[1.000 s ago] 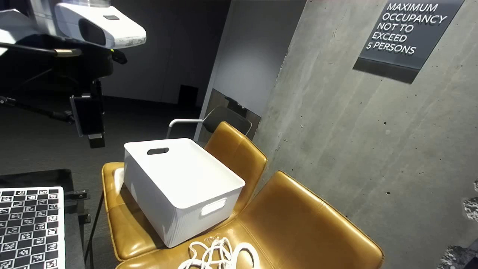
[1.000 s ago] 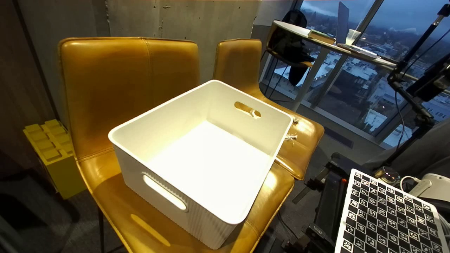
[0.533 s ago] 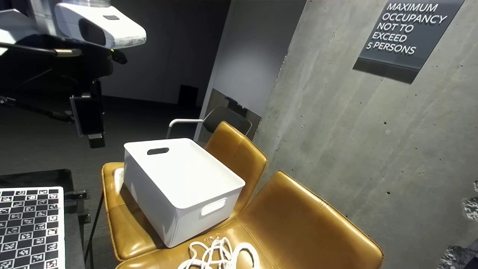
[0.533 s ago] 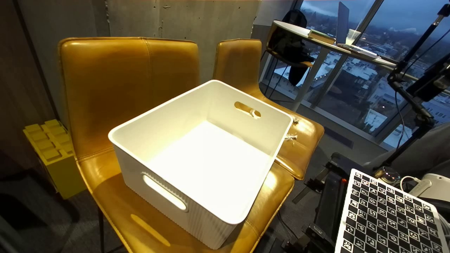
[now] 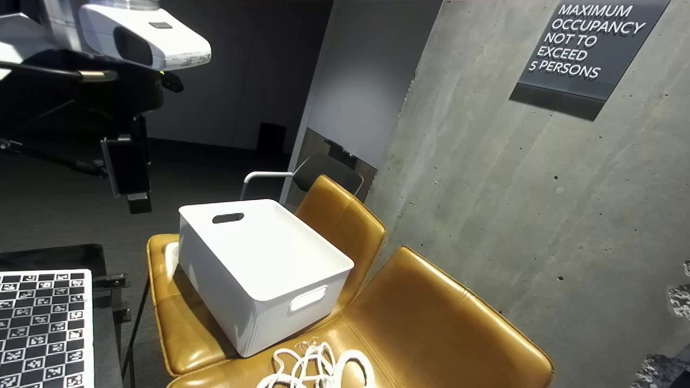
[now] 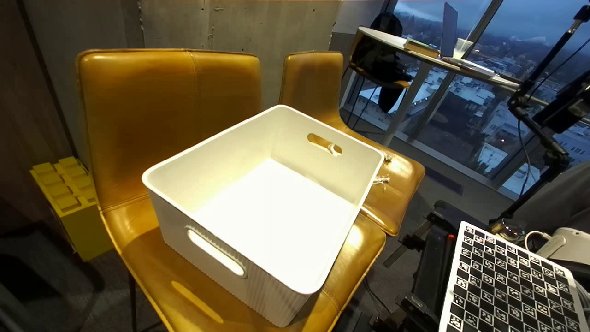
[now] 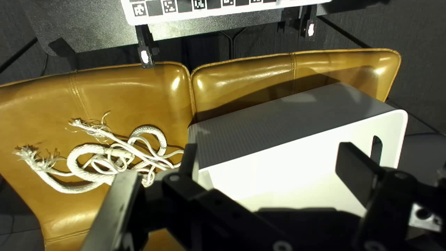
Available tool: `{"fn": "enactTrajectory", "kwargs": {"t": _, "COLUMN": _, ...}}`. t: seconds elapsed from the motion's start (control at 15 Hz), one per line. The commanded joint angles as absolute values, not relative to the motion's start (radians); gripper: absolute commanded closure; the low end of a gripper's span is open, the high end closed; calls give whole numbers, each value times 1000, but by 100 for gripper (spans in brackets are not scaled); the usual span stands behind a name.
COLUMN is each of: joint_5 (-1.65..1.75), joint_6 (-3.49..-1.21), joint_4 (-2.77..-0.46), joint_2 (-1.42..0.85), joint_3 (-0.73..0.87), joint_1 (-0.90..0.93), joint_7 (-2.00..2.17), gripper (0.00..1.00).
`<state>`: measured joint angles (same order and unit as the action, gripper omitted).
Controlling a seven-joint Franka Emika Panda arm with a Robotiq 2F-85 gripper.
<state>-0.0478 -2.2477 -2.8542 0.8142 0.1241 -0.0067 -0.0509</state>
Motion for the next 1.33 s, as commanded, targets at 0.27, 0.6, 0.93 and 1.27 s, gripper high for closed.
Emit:
{"fn": "enactTrajectory", "kwargs": {"t": 0.27, "joint_5": -58, "joint_6": -2244, "joint_4": -2852, "joint_2": 814, "joint_3": 113, "joint_1": -18, "joint_7": -59, "gripper": 0}}
{"fn": "enactTrajectory", "kwargs": {"t": 0.6, "joint_5": -58, "joint_6": -2244, "joint_4": -2852, "joint_2": 814, "joint_3": 113, "joint_1": -18, "joint_7": -59, "gripper": 0}}
{"fn": "enactTrajectory", "kwargs": {"t": 0.93, "joint_5": -58, "joint_6": -2244, "joint_4": -2852, "joint_2": 814, "joint_3": 113, "joint_1": -18, "joint_7": -59, "gripper": 0}}
{"fn": "enactTrajectory", "kwargs": {"t": 1.27, "joint_5": -17, "joint_6": -2330, "joint_4": -2824, "joint_2": 746, "joint_3": 157, "joint_1": -75, "joint_7": -103, "gripper": 0}}
